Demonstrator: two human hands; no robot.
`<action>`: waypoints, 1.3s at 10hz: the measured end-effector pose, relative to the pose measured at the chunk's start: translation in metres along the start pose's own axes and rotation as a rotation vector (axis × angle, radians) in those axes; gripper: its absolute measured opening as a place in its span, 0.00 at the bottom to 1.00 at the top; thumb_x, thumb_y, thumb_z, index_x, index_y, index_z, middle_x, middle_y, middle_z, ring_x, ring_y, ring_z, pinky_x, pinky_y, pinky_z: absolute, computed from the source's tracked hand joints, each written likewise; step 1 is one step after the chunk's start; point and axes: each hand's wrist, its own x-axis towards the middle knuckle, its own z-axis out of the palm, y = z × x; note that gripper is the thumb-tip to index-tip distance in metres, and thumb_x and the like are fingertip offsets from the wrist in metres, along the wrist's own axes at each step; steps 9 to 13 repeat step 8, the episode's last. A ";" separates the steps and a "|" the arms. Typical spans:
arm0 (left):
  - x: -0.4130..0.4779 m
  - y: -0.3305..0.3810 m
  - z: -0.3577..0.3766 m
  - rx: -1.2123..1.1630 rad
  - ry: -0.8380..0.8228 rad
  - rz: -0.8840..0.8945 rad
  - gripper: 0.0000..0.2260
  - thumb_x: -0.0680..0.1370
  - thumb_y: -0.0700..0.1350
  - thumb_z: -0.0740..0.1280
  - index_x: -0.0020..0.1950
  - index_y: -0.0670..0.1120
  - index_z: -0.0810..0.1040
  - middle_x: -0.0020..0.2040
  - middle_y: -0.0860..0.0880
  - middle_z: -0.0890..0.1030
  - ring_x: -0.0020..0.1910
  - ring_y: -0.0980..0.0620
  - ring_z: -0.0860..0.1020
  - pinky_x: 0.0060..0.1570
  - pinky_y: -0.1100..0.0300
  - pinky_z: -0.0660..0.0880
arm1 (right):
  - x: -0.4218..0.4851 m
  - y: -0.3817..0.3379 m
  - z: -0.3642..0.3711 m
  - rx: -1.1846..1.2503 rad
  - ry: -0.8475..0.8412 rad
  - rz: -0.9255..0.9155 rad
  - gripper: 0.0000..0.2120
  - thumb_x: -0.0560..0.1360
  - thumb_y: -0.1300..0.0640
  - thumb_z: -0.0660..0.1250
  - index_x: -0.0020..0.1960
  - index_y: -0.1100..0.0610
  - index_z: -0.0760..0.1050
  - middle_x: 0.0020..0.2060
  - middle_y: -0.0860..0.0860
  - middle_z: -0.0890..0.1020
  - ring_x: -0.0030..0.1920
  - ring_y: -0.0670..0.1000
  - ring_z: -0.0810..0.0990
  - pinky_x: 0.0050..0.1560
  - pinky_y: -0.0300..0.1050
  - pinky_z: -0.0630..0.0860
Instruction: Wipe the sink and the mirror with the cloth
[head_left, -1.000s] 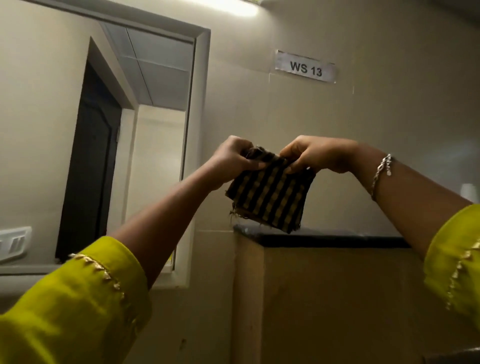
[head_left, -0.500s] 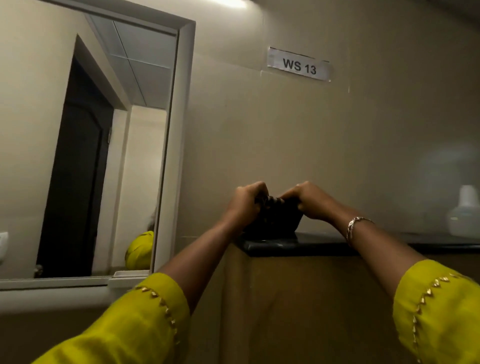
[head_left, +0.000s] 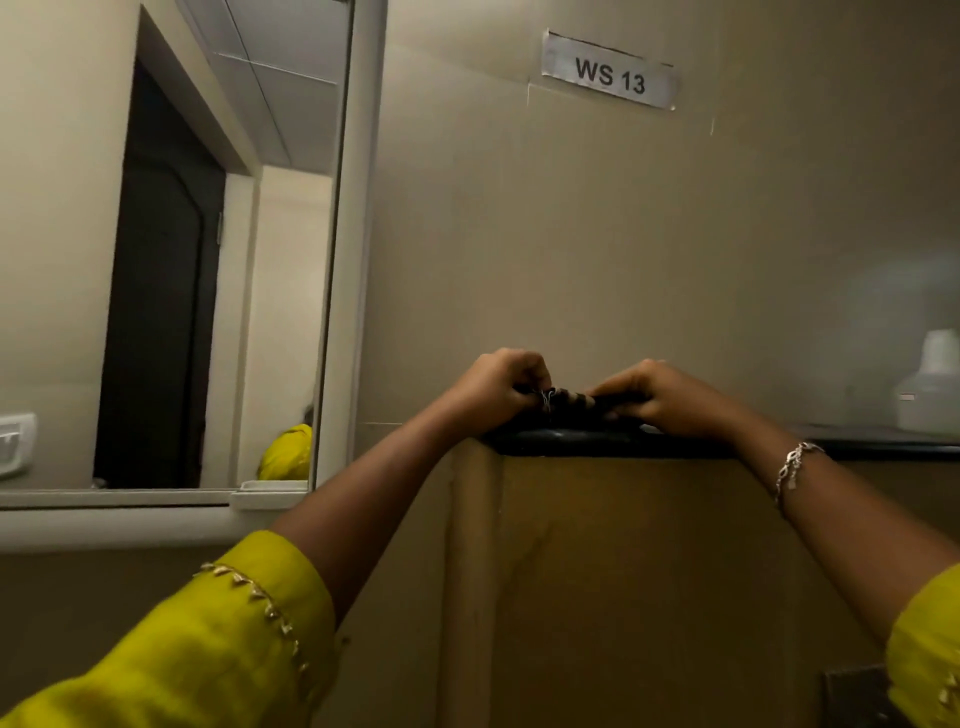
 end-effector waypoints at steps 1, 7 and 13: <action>-0.005 0.000 -0.002 -0.033 -0.008 -0.045 0.08 0.74 0.32 0.63 0.52 0.36 0.75 0.54 0.38 0.79 0.50 0.46 0.77 0.54 0.54 0.74 | -0.003 -0.001 -0.001 0.022 -0.032 0.016 0.17 0.73 0.66 0.66 0.61 0.58 0.76 0.52 0.47 0.79 0.50 0.43 0.78 0.54 0.36 0.73; -0.052 0.004 -0.011 0.134 -0.073 -0.032 0.18 0.75 0.57 0.63 0.56 0.44 0.74 0.62 0.42 0.75 0.63 0.45 0.72 0.57 0.53 0.71 | -0.014 -0.017 0.015 0.066 0.100 0.059 0.12 0.75 0.61 0.66 0.57 0.55 0.79 0.55 0.53 0.82 0.53 0.48 0.78 0.57 0.43 0.72; -0.072 -0.006 -0.024 0.342 0.123 0.069 0.19 0.75 0.55 0.62 0.61 0.45 0.72 0.71 0.43 0.67 0.75 0.49 0.55 0.71 0.52 0.57 | -0.008 -0.034 0.024 -0.060 0.299 0.080 0.15 0.75 0.61 0.66 0.61 0.55 0.76 0.62 0.54 0.77 0.58 0.56 0.77 0.59 0.49 0.72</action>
